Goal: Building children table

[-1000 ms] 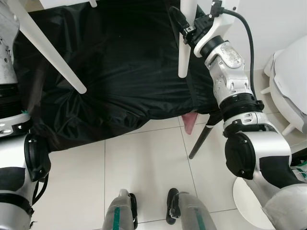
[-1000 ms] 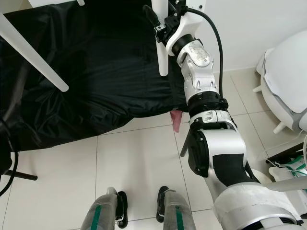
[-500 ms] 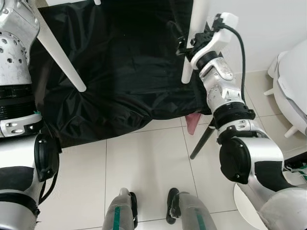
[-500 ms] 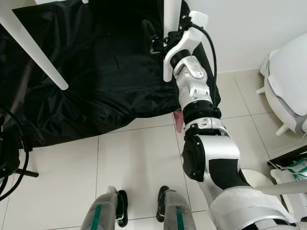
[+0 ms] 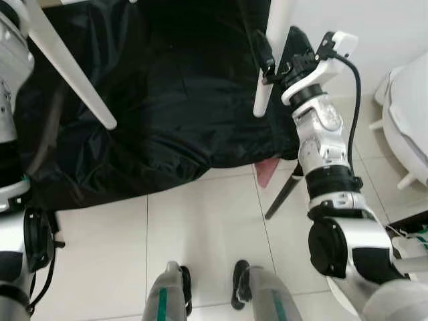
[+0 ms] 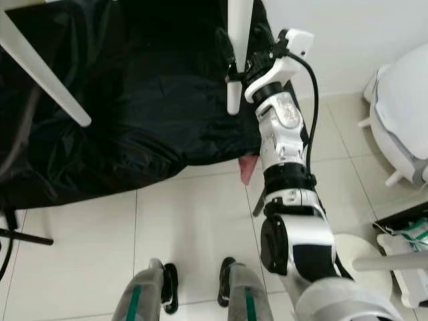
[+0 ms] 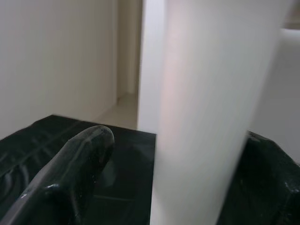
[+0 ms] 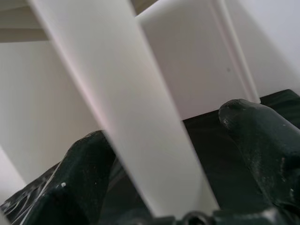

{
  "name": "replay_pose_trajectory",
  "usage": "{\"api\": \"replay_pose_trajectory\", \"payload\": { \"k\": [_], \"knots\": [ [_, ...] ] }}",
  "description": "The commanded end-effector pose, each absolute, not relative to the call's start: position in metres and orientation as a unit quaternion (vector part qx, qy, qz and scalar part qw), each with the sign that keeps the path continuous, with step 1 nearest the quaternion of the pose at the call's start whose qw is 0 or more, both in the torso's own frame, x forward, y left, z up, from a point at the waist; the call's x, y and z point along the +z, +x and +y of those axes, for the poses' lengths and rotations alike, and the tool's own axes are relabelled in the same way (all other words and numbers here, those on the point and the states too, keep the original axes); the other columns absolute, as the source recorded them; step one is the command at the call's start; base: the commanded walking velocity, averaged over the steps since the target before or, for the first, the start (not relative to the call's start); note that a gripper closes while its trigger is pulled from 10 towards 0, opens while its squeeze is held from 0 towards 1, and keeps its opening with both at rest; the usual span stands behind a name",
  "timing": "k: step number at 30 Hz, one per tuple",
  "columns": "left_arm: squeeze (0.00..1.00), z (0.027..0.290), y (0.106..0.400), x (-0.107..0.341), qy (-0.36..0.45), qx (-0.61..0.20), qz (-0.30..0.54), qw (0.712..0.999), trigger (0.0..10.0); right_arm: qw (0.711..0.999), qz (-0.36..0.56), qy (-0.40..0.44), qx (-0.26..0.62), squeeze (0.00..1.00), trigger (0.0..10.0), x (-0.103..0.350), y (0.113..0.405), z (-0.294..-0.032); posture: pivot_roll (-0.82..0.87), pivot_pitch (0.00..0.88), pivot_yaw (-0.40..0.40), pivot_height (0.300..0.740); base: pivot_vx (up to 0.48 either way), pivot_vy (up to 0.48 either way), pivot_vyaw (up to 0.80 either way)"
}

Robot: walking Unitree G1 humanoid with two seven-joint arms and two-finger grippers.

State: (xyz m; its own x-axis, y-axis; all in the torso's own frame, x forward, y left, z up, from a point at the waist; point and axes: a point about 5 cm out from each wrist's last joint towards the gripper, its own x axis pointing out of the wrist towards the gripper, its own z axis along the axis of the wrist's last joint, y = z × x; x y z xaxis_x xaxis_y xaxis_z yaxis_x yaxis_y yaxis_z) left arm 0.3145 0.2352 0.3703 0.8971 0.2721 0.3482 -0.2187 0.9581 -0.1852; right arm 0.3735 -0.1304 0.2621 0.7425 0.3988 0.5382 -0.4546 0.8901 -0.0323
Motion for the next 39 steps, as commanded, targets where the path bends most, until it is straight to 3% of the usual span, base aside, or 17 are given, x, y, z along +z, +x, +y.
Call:
{"api": "replay_pose_trajectory", "payload": {
  "k": [1,11,23,28,30,39],
  "knots": [
    [0.00,0.229,0.305,0.373,-0.030,-0.030,-0.200,0.979,10.0,0.928,-0.272,0.046,0.251,0.00,10.0,0.256,0.367,-0.130,0.00,0.156,0.061,0.740,0.000,0.000,0.00],
    [0.00,0.239,0.287,0.364,-0.061,-0.082,-0.236,0.966,10.0,0.934,-0.263,0.029,0.242,0.00,10.0,0.239,0.355,-0.140,0.00,0.147,0.063,0.740,0.000,0.000,0.00],
    [0.00,0.248,0.276,0.302,0.009,-0.129,-0.124,0.984,10.0,0.947,-0.221,0.014,0.234,0.00,10.0,0.206,0.331,-0.151,-0.01,0.144,0.061,0.740,0.000,0.000,0.00],
    [0.00,0.244,0.257,0.248,0.053,-0.205,-0.027,0.977,10.0,0.952,-0.184,0.011,0.246,0.00,10.0,0.180,0.321,-0.150,0.01,0.131,0.049,0.740,0.000,0.000,0.00],
    [0.00,0.244,0.257,0.248,0.053,-0.205,-0.027,0.977,10.0,0.952,-0.184,0.011,0.246,0.00,10.0,0.180,0.321,-0.150,0.01,0.131,0.049,0.740,0.000,0.000,0.00],
    [0.00,0.231,0.228,0.137,0.028,-0.278,0.111,0.954,10.0,0.956,-0.103,-0.039,0.273,0.00,10.0,0.119,0.299,-0.147,0.01,0.103,0.038,0.740,0.000,0.000,0.00]
  ]
}}
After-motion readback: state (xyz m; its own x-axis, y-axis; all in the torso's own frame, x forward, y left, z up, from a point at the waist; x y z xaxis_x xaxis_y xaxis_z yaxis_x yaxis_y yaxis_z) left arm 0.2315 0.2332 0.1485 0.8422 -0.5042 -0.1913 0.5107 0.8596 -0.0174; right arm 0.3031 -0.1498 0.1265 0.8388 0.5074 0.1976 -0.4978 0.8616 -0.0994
